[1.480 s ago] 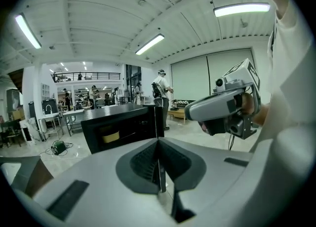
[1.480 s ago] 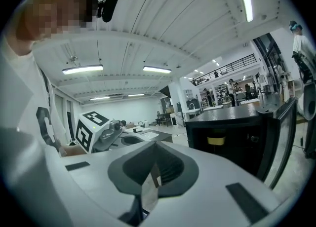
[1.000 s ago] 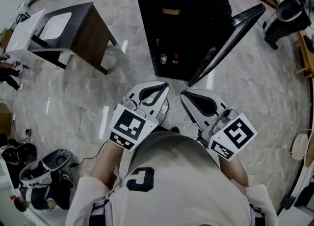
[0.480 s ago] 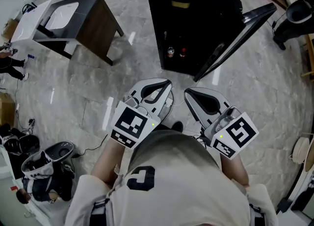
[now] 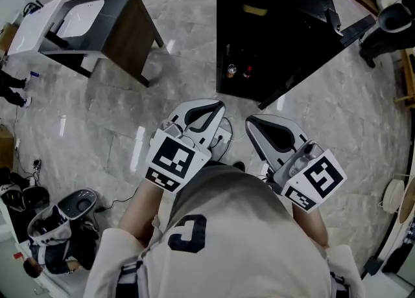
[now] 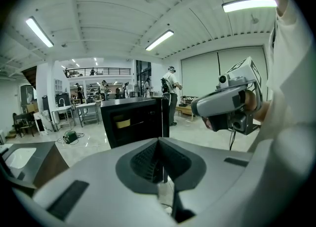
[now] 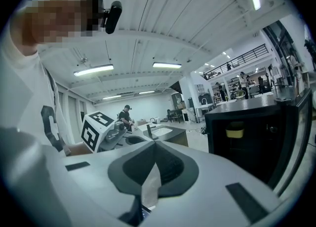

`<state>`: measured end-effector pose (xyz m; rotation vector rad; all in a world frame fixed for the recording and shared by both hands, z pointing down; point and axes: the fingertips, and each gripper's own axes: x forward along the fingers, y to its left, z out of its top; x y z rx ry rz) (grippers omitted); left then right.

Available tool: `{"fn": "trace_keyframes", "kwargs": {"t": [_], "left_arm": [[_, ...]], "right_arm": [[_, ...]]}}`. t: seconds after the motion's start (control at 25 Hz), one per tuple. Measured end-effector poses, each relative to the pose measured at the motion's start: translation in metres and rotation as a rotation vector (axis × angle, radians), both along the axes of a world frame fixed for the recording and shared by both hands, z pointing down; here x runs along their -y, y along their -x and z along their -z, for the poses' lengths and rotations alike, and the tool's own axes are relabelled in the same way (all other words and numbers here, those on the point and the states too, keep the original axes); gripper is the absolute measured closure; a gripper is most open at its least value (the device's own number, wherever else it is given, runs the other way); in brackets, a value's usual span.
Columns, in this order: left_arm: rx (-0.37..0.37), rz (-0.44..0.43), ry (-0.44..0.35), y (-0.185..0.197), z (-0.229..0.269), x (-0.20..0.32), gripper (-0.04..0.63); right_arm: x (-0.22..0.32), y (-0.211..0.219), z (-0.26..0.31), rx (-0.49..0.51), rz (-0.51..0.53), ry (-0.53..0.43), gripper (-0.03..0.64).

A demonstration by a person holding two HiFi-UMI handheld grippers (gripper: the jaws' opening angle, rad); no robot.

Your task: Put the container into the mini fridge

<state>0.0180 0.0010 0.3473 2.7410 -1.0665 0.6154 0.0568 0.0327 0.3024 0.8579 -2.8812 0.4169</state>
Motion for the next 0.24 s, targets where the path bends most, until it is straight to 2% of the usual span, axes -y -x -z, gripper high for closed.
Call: {"fn": "trace_keyframes", "kwargs": {"t": [0.24], "left_arm": [[-0.024,-0.020,-0.018,0.037,0.001,0.017,0.540]], "right_arm": [[0.009,0.043,-0.010,-0.028,0.006,0.011,0.588]]}}
